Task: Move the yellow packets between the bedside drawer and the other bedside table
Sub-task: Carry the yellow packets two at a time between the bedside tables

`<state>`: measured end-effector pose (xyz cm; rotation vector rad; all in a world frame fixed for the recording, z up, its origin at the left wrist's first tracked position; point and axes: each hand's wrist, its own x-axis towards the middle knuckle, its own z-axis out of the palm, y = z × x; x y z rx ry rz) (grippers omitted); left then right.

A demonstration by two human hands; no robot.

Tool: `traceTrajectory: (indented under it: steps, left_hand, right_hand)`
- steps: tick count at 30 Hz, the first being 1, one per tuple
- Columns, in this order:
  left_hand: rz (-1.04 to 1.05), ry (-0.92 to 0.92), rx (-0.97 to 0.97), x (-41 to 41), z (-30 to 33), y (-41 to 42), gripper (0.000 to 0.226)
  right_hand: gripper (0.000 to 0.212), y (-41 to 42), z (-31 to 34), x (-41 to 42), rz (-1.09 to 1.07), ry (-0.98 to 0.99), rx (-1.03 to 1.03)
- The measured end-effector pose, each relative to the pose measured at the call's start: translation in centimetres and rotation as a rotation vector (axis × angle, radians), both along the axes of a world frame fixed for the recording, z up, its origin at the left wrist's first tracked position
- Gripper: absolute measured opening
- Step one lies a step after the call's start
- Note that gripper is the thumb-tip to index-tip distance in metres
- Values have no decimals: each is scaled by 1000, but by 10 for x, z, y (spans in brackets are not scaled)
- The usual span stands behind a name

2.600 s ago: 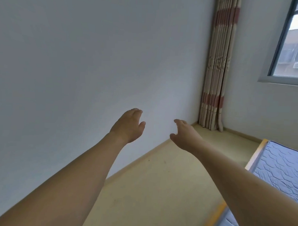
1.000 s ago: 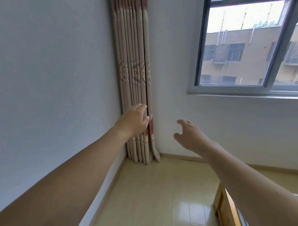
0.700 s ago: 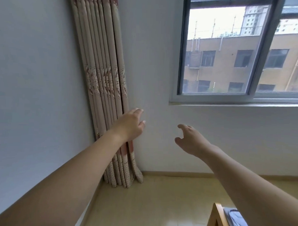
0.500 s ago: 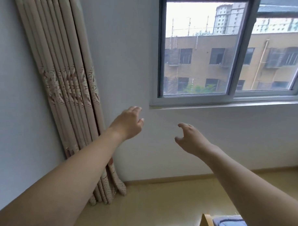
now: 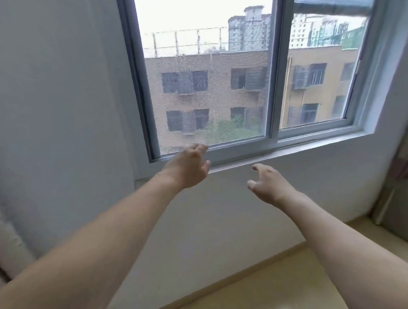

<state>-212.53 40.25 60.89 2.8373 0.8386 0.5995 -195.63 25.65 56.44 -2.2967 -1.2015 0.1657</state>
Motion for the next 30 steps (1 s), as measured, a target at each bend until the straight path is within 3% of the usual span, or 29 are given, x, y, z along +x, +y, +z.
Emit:
traceTrajectory:
  steps: [10, 18, 30]
  left_hand:
    - [-325, 79, 15, 268, -28, 94, 50]
    - [-612, 34, -3, 489, -39, 148, 51]
    - [-997, 137, -43, 784, -81, 37, 48]
  right_hand:
    - [57, 57, -23, 210, -317, 42, -25]
    - [58, 81, -28, 375, -608, 51, -52]
    - [56, -13, -63, 593, -967, 101, -94]
